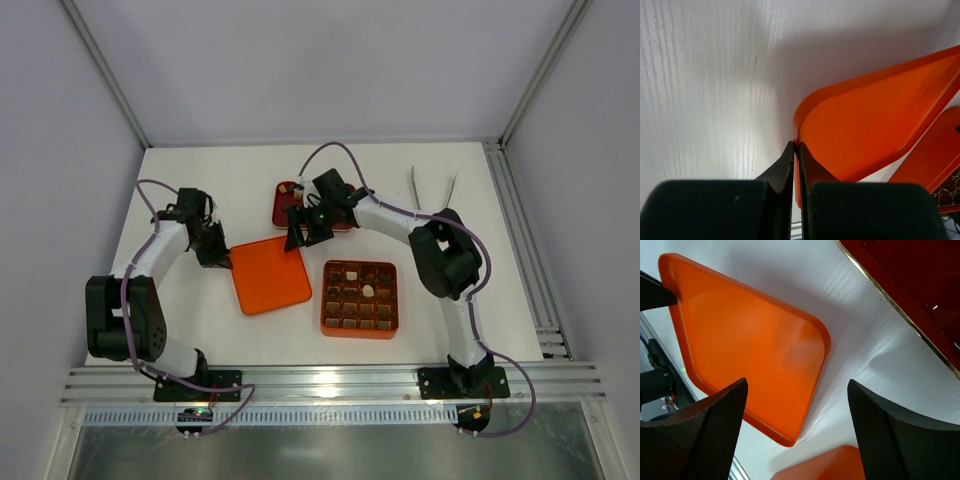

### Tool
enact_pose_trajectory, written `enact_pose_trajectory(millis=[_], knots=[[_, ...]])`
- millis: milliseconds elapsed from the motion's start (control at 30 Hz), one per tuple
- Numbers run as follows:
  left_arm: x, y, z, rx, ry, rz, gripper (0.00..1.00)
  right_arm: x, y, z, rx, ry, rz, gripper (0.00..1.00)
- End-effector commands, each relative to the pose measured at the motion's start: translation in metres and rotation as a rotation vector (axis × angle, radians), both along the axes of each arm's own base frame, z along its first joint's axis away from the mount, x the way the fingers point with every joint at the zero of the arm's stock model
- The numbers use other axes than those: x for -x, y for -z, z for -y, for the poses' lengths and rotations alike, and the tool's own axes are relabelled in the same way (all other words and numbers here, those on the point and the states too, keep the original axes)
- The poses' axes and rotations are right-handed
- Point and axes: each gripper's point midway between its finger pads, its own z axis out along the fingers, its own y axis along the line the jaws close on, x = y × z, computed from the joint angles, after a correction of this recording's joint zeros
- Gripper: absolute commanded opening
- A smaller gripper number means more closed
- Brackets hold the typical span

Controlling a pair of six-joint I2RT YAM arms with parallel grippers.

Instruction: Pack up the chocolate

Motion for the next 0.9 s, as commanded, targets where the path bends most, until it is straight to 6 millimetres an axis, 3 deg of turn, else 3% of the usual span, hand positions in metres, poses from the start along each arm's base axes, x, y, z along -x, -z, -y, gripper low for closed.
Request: enact_pose_trajectory(millis=[0, 433, 867], knots=[[-0.007, -0.012, 0.005, 0.042, -0.005, 0.056, 0.00, -0.002, -0.010, -0.017, -0.090, -0.027, 0.026, 0.81], [-0.007, -0.014, 0.008, 0.064, -0.011, 0.077, 0.00, 0.003, 0.011, -0.023, -0.110, -0.017, -0.024, 0.80], [-0.009, -0.021, 0.008, 0.071, -0.026, 0.112, 0.00, 0.013, -0.007, -0.035, -0.217, -0.051, -0.059, 0.77]])
